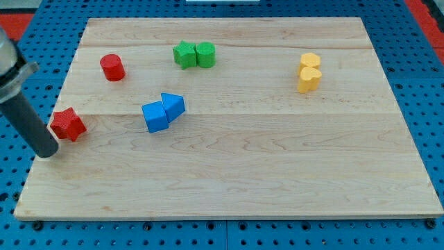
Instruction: Push the red star closer to red circle
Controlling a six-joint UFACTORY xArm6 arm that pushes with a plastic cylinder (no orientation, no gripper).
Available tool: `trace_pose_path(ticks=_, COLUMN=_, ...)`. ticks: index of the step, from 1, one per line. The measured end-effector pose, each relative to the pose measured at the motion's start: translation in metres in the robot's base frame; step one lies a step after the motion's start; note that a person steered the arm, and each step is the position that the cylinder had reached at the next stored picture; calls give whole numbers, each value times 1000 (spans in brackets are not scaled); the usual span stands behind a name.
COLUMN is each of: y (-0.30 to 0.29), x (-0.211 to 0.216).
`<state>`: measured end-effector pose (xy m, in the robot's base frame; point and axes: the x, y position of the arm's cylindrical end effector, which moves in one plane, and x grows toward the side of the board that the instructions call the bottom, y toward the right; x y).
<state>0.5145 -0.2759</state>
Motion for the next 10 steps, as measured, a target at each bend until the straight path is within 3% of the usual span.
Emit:
trace_pose_path(ticks=2, y=11, x=-83)
trace_pose_path(ticks=4, y=14, x=-23)
trace_pose_path(ticks=6, y=26, x=-93)
trace_pose_path(ticks=7, y=26, x=-101)
trace_pose_path(ticks=8, y=38, x=-67)
trace_pose_path(ticks=9, y=64, x=-67)
trace_pose_path(ticks=10, y=72, x=-106)
